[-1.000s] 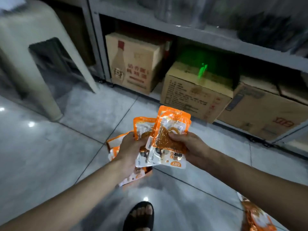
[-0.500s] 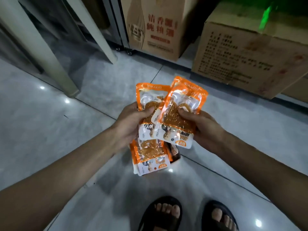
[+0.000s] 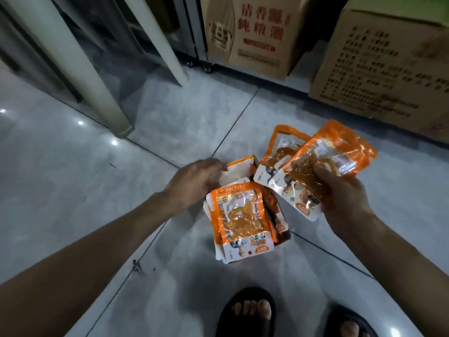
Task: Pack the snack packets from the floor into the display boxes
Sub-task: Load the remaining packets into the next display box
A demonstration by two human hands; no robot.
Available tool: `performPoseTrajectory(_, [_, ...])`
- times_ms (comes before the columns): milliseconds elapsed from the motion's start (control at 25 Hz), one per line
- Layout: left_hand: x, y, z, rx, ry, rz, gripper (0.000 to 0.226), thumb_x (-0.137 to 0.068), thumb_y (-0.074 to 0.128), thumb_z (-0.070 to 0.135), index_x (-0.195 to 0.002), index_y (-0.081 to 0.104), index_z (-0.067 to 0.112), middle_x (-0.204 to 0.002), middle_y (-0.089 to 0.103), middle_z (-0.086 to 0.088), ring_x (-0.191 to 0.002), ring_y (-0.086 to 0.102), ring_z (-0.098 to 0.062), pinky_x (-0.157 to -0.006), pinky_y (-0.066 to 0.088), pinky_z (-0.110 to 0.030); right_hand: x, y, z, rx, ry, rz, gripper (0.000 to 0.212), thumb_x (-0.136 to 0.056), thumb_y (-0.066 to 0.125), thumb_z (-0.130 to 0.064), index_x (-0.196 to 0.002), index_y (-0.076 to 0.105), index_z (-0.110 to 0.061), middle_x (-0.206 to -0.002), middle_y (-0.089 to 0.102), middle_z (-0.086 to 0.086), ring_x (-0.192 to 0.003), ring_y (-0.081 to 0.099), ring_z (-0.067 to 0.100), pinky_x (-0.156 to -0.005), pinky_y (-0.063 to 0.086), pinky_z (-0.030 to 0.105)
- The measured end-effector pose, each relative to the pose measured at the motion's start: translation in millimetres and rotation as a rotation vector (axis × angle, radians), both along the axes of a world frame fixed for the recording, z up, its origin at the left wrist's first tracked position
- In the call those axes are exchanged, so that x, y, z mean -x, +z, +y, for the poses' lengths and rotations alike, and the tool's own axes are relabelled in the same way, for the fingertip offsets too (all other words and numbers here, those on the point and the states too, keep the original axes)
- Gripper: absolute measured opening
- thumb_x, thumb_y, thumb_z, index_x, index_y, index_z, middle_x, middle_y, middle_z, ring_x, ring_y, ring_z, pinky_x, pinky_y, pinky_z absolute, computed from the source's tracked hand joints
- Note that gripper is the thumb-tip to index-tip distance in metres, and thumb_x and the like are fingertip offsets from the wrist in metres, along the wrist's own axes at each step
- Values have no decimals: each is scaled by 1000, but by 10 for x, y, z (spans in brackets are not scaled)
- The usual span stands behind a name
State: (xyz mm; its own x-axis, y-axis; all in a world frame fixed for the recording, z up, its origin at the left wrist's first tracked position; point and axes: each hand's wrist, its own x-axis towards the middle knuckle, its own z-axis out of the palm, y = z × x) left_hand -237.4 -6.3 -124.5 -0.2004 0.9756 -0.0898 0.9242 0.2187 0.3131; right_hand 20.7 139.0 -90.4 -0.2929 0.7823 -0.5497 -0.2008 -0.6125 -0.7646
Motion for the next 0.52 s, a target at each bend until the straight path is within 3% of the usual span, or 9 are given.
performPoseTrajectory(80, [-9, -87, 29, 63, -170, 112, 39, -90, 67, 27, -128, 61, 20, -134, 60, -4, -106, 67, -25, -78, 59, -38, -3, -57, -32, 22, -27, -20, 42, -87, 67, -5, -128, 59, -5, -112, 72, 12, -83, 76, 20, -63, 60, 33])
performPoseTrajectory(200, [-11, -93, 4, 58, -159, 171, 37, -94, 59, 26, -128, 56, 13, -126, 60, -8, -100, 67, -28, -75, 59, -42, 19, -6, -124, 9, 8, -22, 39, -87, 67, -8, -125, 60, -7, -110, 74, 11, -86, 75, 23, -64, 60, 35])
performPoseTrajectory(360, [-112, -139, -240, 63, 33, 10, 46, -87, 60, 17, -131, 53, 10, -127, 61, -9, -109, 62, -30, -88, 52, -38, 136, 77, -424, -154, 195, -4, 31, -88, 65, -8, -119, 63, -8, -106, 75, 11, -91, 74, 28, -73, 60, 43])
performPoseTrajectory(440, [-110, -131, -364, 91, 132, -109, 55, -78, 63, 15, -133, 56, 14, -129, 63, -5, -112, 62, -27, -92, 49, -32, 214, -32, -609, -282, 293, -128, 28, -85, 69, -7, -114, 66, -11, -102, 76, 8, -91, 74, 26, -77, 60, 43])
performPoseTrajectory(520, [-122, -109, -463, 109, 262, -243, 56, -75, 73, 10, -129, 62, 20, -120, 68, 0, -104, 65, -22, -85, 47, -23, 218, -231, -679, -367, 325, -318, 29, -82, 73, -9, -109, 67, -17, -98, 77, 3, -89, 74, 22, -80, 60, 45])
